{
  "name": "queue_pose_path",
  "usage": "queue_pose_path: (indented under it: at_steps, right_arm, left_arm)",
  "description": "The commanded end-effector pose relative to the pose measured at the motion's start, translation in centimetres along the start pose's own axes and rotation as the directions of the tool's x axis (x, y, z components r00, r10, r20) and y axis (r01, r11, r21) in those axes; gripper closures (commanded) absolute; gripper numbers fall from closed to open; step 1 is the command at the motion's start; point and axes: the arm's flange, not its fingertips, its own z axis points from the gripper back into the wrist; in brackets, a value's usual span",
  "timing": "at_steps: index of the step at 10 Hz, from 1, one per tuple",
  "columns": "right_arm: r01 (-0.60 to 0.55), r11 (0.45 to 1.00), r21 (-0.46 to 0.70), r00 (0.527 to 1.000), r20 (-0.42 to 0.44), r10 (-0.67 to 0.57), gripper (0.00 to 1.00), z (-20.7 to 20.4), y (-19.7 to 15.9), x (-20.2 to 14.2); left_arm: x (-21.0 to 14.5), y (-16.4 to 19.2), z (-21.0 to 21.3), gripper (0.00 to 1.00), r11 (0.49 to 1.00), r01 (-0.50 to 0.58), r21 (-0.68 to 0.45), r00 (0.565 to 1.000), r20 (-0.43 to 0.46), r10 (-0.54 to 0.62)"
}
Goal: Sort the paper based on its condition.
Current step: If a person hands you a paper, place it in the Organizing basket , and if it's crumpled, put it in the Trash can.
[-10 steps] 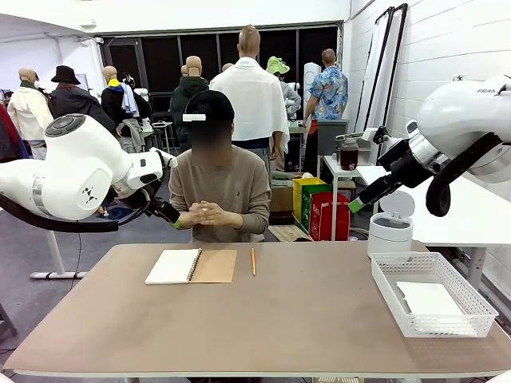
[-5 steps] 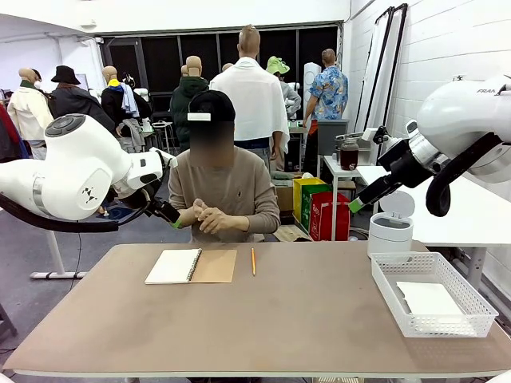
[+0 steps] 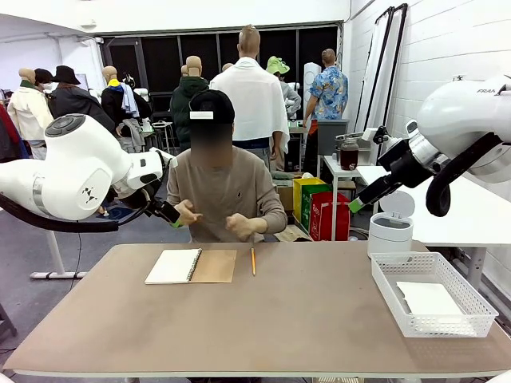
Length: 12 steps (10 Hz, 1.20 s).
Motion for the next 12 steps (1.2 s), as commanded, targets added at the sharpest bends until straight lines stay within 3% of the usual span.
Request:
queue_pose_path:
  at_steps: [1,12]
  right_arm:
    - [-0.002,1.000,-0.001,1.000,0.000,0.002,0.00,-0.03,0.05,0.08]
    - [-0.002,1.000,-0.001,1.000,0.000,0.002,0.00,-0.03,0.05,0.08]
  left_arm:
    - [-0.02,0.06,0.00,0.00,1.000,0.003,0.000,1.000,0.000,-0.003]
    - [-0.02,0.06,0.00,0.00,1.000,0.003,0.000,1.000,0.000,-0.003]
